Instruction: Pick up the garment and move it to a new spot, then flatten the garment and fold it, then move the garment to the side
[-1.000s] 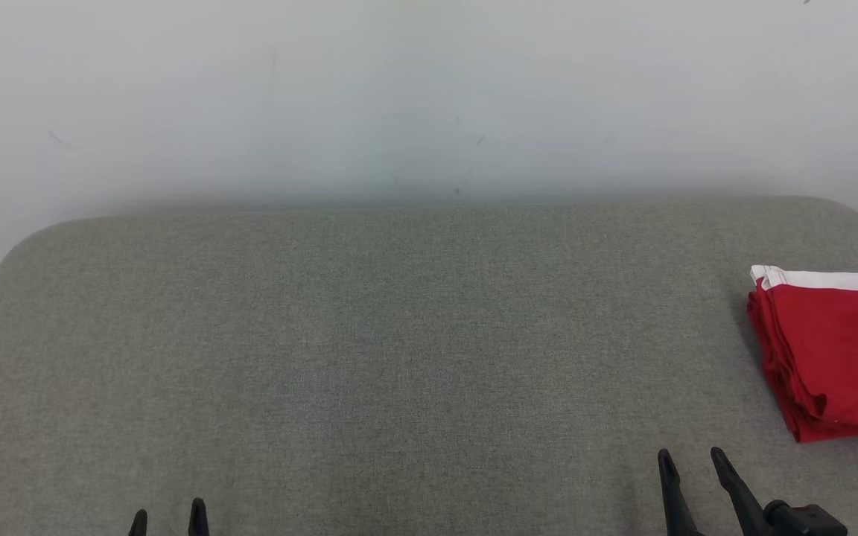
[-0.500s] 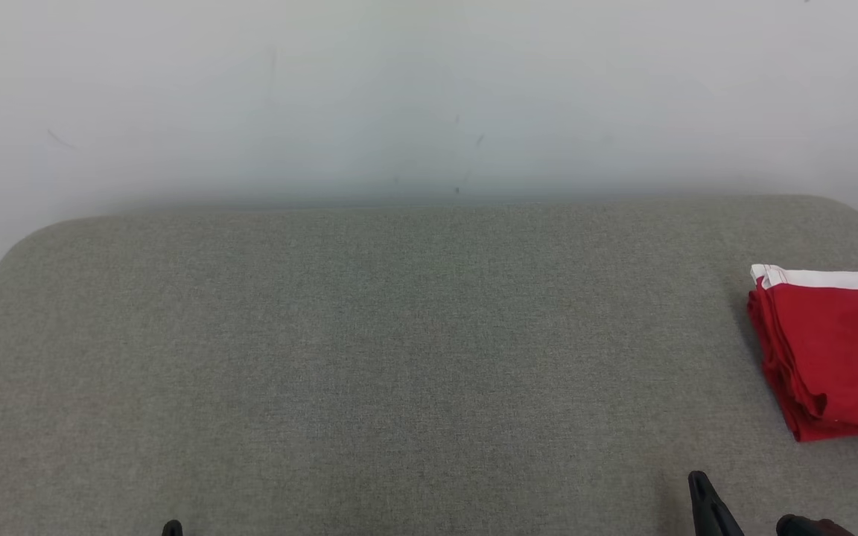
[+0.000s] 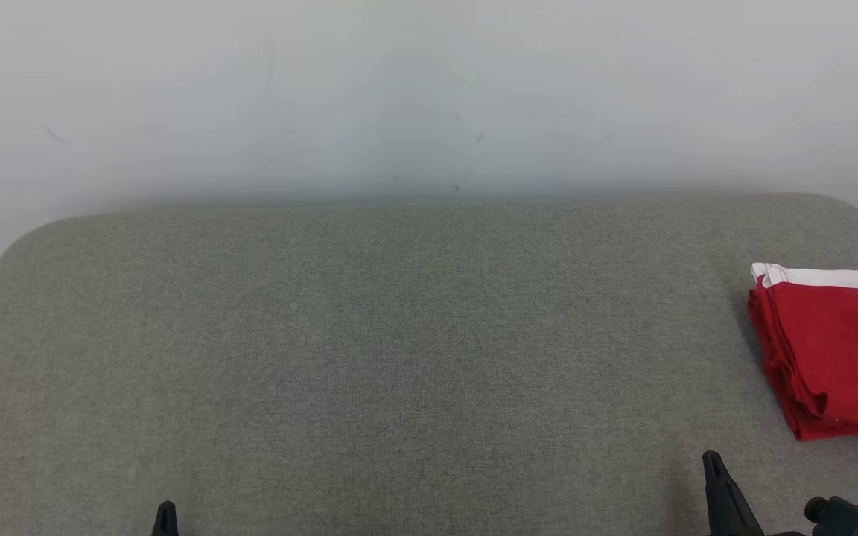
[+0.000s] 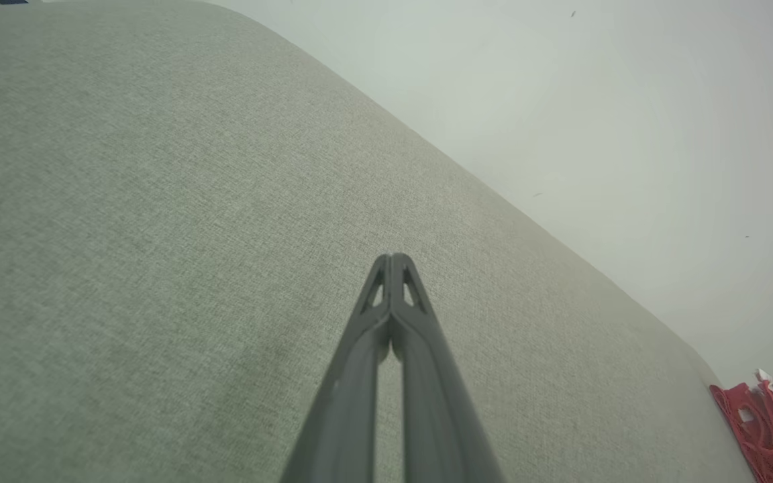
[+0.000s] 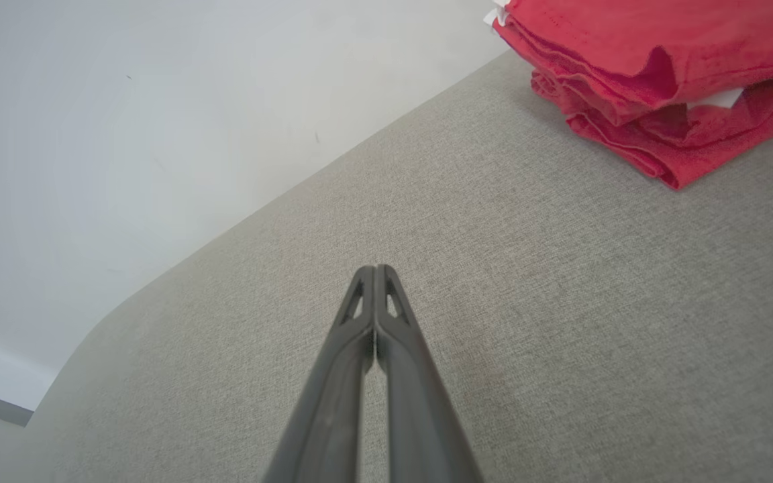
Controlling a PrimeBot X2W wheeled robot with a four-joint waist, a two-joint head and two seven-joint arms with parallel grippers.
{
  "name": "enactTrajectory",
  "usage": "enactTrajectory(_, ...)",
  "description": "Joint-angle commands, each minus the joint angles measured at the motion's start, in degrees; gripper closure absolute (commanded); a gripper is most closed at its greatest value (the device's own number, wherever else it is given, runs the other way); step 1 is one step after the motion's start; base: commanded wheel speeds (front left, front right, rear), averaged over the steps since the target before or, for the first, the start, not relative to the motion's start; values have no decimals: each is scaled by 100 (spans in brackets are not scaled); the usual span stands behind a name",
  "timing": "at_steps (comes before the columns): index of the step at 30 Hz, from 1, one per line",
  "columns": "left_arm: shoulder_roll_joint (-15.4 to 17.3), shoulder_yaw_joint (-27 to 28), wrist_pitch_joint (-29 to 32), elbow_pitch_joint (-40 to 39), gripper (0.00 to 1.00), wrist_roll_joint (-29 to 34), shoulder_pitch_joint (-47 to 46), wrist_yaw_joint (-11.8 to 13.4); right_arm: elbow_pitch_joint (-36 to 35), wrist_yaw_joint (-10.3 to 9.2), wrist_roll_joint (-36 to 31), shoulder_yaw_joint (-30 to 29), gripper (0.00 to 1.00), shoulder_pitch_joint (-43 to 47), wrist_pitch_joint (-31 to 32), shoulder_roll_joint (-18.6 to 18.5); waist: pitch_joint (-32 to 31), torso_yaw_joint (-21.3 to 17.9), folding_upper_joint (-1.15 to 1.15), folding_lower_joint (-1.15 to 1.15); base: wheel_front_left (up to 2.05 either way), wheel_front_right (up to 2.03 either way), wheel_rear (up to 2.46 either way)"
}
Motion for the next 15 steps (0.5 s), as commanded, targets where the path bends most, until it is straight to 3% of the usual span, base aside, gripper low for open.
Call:
enactTrajectory(1,43,25,59,-56,100,-284,-192,-4,-107,0,275,-58,100,-146,58,4,3,0,0,-1,0,0,0)
enactTrajectory(15,58,57,354,-19,100,-1356,-417,-6,-160,1,1369,-208,100,-308,344,44,24,-5,0,-1,0,0,0)
